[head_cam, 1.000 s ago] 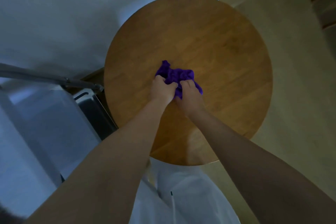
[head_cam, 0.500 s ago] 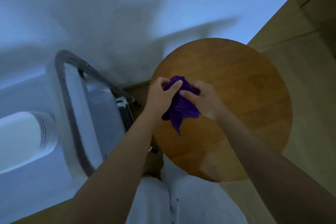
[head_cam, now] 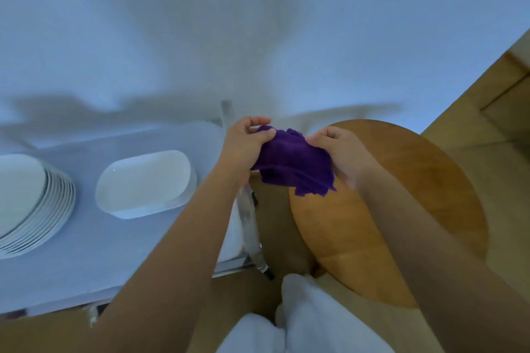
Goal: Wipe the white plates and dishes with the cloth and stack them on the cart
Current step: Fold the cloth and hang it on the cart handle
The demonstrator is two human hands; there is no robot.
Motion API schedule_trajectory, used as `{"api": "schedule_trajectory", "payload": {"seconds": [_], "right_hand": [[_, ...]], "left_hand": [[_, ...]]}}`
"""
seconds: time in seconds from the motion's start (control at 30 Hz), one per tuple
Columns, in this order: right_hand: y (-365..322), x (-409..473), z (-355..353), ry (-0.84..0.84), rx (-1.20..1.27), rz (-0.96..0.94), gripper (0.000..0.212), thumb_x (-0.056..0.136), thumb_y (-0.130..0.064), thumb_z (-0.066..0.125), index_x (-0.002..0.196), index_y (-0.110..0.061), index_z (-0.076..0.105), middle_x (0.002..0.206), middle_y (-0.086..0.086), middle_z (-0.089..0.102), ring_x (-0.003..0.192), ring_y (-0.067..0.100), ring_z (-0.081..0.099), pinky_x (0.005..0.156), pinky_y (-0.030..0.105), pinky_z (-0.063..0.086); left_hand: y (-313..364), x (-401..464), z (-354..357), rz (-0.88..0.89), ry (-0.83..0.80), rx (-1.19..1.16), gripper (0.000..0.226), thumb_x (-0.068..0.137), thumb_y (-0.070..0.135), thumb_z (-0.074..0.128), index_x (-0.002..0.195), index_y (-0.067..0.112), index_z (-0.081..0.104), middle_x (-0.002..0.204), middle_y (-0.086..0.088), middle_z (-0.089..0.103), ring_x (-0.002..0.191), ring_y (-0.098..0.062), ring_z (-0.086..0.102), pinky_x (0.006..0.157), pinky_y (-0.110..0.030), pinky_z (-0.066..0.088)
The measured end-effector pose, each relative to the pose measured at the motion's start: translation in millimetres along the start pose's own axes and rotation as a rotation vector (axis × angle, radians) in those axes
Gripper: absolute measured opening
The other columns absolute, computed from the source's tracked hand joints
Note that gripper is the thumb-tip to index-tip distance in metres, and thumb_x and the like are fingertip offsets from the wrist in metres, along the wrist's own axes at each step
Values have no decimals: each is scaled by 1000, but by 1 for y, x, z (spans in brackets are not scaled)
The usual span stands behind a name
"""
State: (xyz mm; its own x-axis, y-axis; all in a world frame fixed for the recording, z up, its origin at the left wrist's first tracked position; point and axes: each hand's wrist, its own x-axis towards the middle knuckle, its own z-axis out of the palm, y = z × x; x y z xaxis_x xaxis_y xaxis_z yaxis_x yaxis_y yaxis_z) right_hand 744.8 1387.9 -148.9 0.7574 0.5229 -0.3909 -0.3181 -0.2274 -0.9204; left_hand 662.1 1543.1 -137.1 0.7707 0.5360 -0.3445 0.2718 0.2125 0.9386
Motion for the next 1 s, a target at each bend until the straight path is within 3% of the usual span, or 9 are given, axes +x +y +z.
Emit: {"api": "schedule_trajectory", "payload": {"seconds": [0.13, 0.23, 0.4, 0.5, 0.63, 0.73, 0.8, 0.9, 1.0], "right_hand": [[-3, -21, 27, 171, -80, -58, 9, 87, -5, 60, 82, -12, 57, 80, 5, 61, 72, 20, 58, 74, 38, 55], [-4, -43, 42, 189, -259, -146, 20, 86, -18, 65, 103, -15, 57, 100, 5, 58, 84, 17, 61, 84, 42, 55], [-3, -84, 78, -52, -406, -434, 50, 72, -35, 78, 110, -44, 46, 103, -32, 50, 90, -12, 55, 64, 5, 46], [-1, -84, 81, 62, -409, -449, 45, 81, -24, 69, 116, -35, 43, 104, -19, 54, 93, 0, 58, 76, 16, 49], [-12, -82, 54, 139, -484, -410, 25, 92, -6, 42, 109, -21, 52, 85, -14, 57, 74, 3, 55, 55, 6, 42], [-28, -80, 27, 132, -511, -364, 24, 93, -6, 38, 100, -18, 57, 86, -5, 62, 76, 9, 56, 59, 14, 42], [-38, -78, 12, 99, -441, -308, 25, 93, -6, 39, 94, -18, 61, 88, -1, 64, 78, 12, 58, 63, 22, 45], [-48, -74, -1, 93, -318, -245, 25, 93, -7, 42, 88, -17, 64, 84, 3, 66, 74, 15, 59, 68, 29, 48], [-52, -72, -5, 142, -82, -176, 18, 93, -7, 47, 88, -9, 64, 76, 7, 63, 66, 16, 58, 59, 27, 47]], "left_hand": [[11, -22, -32, -84, -15, -208, 17, 92, 1, 56, 88, 16, 62, 80, -4, 61, 63, -11, 57, 48, -18, 49], [19, -35, -41, -142, -49, -358, 16, 95, -2, 50, 89, 10, 59, 77, -5, 56, 63, -11, 53, 48, -17, 50], [39, -60, -24, -241, -62, -607, 13, 94, -5, 50, 85, 0, 56, 79, -14, 53, 66, -18, 54, 50, -21, 53], [53, -67, -6, -231, -65, -624, 15, 93, -9, 51, 79, -3, 56, 80, -16, 53, 69, -20, 55, 51, -23, 55], [63, -70, 6, -183, -65, -601, 19, 91, -12, 50, 75, -3, 54, 78, -14, 51, 68, -19, 52, 52, -22, 54], [63, -67, 9, -149, -30, -661, 17, 91, -9, 49, 77, 1, 53, 78, -13, 48, 67, -19, 52, 64, -26, 54], [61, -66, 14, -93, -34, -613, 8, 89, -6, 50, 88, 2, 53, 85, -11, 49, 68, -21, 55, 71, -30, 54], [53, -63, 24, 1, -103, -369, 42, 88, -1, 56, 127, 8, 43, 100, -8, 57, 85, -22, 63, 79, -31, 56], [43, -70, 38, 69, -120, 68, 56, 86, 24, 70, 133, 17, 41, 121, -5, 53, 101, -17, 60, 79, -26, 51]]}}
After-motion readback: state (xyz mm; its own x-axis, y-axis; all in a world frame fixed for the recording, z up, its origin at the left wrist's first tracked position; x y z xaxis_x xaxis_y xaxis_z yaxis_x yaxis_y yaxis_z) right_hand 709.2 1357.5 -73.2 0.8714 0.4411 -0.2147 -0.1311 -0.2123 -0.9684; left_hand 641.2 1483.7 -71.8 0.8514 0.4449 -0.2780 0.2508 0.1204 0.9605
